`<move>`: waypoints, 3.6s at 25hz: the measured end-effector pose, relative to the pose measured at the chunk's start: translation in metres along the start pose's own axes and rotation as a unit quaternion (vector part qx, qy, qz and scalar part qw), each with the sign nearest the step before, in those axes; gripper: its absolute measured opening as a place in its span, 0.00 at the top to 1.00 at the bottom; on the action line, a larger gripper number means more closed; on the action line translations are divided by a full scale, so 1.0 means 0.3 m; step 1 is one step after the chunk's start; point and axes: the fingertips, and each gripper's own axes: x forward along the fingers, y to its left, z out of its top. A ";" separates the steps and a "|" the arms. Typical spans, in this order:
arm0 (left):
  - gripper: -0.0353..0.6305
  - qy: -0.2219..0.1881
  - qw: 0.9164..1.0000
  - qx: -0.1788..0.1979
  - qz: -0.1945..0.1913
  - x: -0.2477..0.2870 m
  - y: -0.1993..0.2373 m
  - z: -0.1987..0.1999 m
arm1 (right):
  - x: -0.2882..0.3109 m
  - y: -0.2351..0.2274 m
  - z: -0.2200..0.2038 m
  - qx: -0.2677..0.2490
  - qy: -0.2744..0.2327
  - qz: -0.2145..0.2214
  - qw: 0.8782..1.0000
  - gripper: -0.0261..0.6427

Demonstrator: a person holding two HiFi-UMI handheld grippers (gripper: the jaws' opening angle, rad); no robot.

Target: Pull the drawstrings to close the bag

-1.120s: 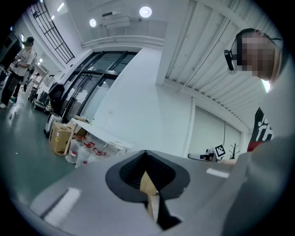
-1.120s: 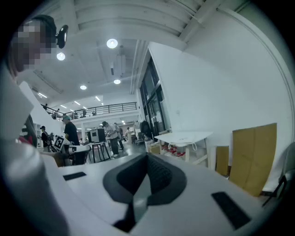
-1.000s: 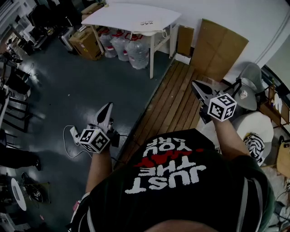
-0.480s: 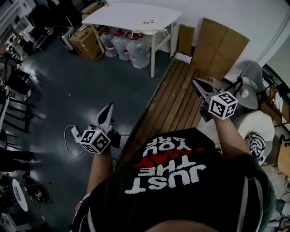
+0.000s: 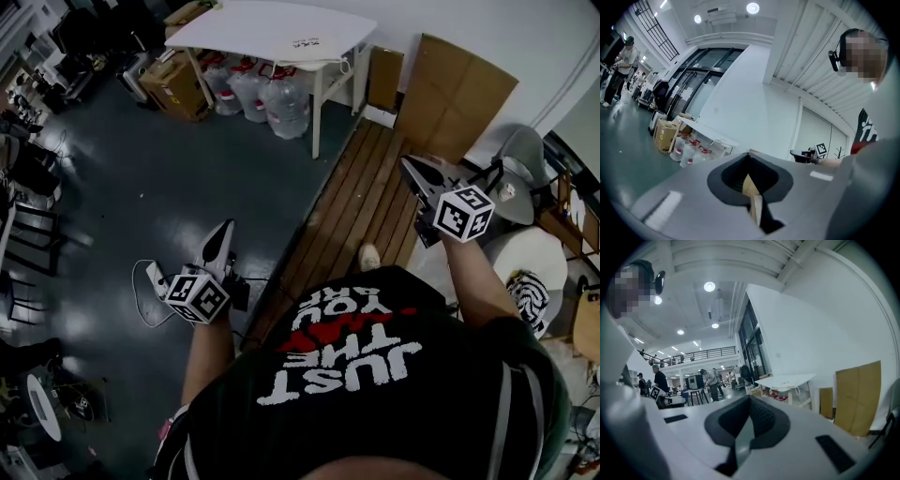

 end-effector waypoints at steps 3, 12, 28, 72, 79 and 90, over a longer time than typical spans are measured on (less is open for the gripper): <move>0.95 0.005 1.000 -0.004 0.011 0.029 0.029 -0.009 | 0.049 -0.042 -0.005 0.006 0.003 0.003 1.000 0.95; 0.95 0.025 0.998 -0.013 0.047 0.299 0.211 -0.009 | 0.401 -0.303 -0.048 0.035 0.021 0.034 0.999 0.95; 0.95 0.077 0.994 0.018 0.076 1.567 0.498 0.289 | 1.213 -1.187 0.328 0.013 0.072 0.081 0.994 0.95; 0.68 0.312 0.902 0.262 0.140 2.061 1.229 -0.237 | 1.462 -1.346 -0.223 -0.048 0.240 0.018 0.969 0.77; 0.68 0.283 0.899 0.286 0.173 2.091 1.260 -0.177 | 1.475 -1.338 -0.234 -0.055 0.247 0.014 0.967 0.77; 0.92 0.279 0.886 0.344 0.138 2.133 1.186 -0.155 | 1.468 -1.353 -0.245 -0.056 0.250 -0.008 0.967 0.77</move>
